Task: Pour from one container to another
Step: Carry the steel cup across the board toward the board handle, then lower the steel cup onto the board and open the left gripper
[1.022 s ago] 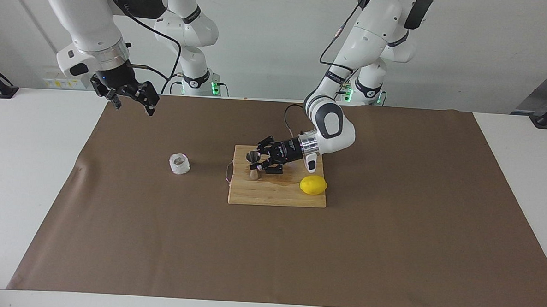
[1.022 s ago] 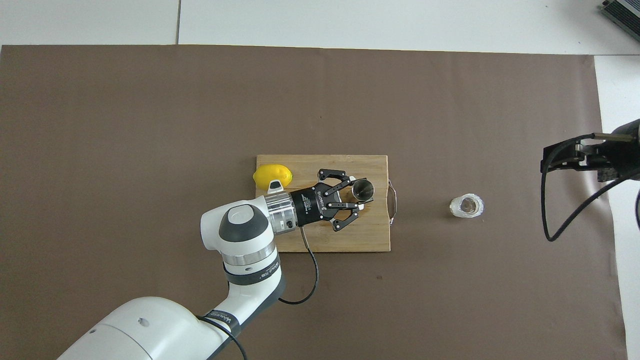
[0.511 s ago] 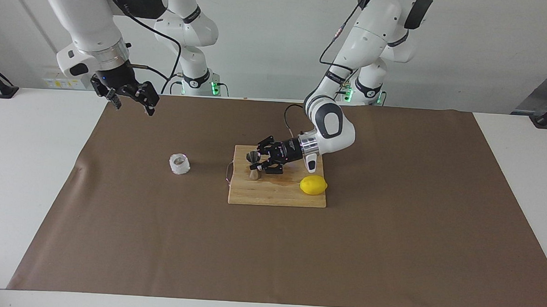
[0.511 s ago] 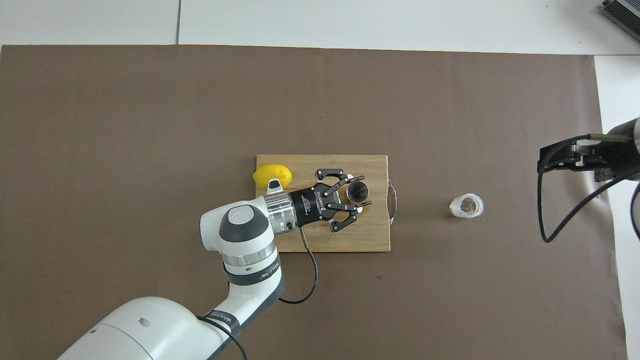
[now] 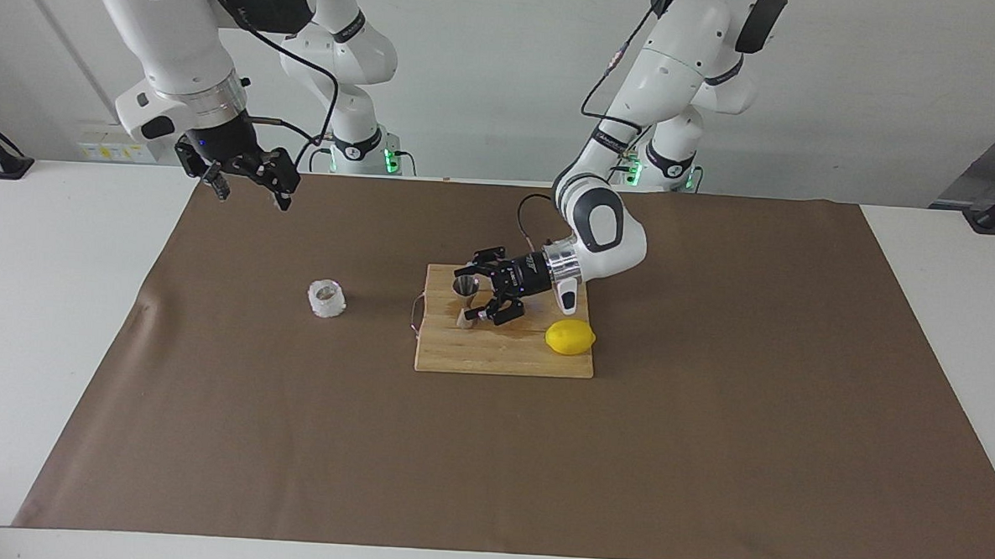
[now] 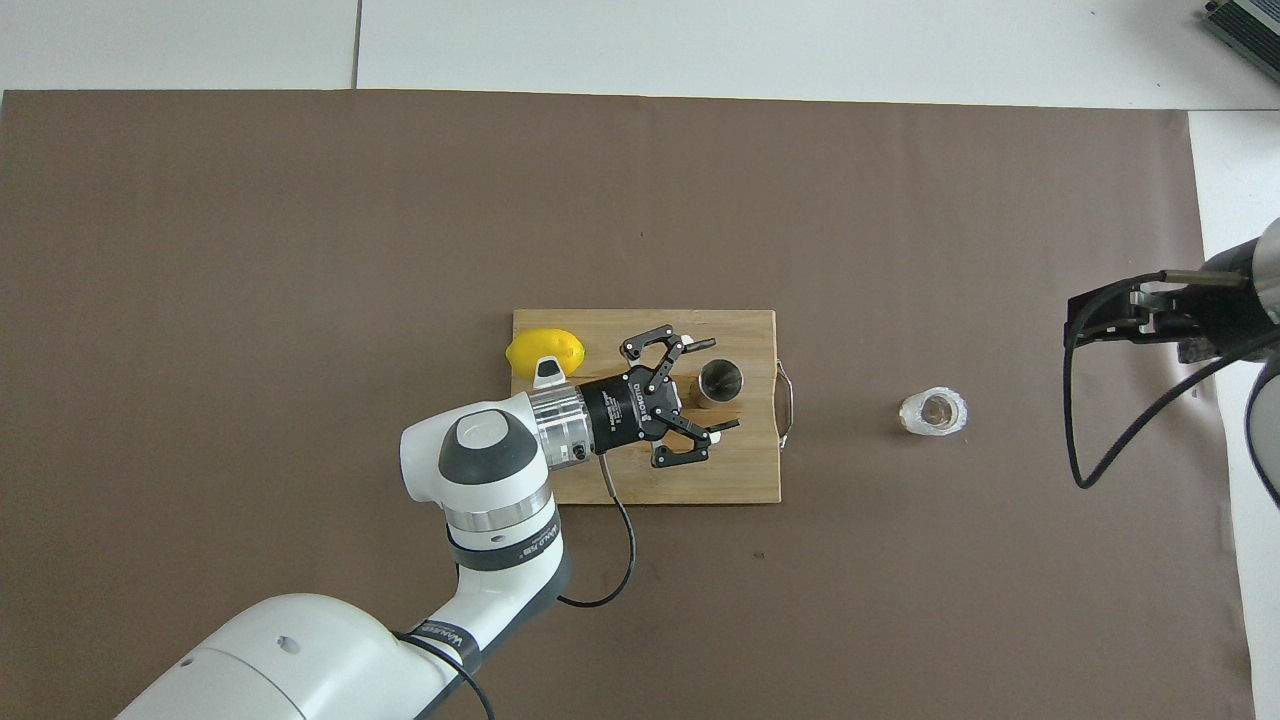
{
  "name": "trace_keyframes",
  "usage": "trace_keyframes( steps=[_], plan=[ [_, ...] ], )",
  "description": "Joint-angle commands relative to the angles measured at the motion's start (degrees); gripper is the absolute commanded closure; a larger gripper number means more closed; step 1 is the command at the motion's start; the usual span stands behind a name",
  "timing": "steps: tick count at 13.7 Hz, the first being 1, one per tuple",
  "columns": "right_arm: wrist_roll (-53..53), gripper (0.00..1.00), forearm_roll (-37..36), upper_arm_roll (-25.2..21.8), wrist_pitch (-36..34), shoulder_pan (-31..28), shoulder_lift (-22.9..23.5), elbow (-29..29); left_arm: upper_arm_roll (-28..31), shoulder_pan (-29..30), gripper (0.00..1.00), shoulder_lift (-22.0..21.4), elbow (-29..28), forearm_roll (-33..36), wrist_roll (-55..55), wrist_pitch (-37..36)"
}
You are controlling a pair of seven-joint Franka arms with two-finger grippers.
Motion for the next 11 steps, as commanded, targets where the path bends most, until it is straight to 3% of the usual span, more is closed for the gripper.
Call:
trace_keyframes(
  steps=[1,6,11],
  plan=[
    [-1.74,0.0,1.45,0.23,0.08,-0.5,-1.4,-1.37,0.69,0.0,0.0,-1.03,0.14,1.54,0.35,0.08],
    [-5.88,0.0,1.45,0.23,0.08,-0.5,-1.4,-1.37,0.61,2.2,0.0,-3.4,-0.48,7.24,-1.32,-0.62],
    [-5.79,0.0,1.45,0.23,-0.01,-1.02,-1.31,-1.28,0.69,6.41,0.0,-4.99,-0.3,20.41,-3.25,-5.19]
  ],
)
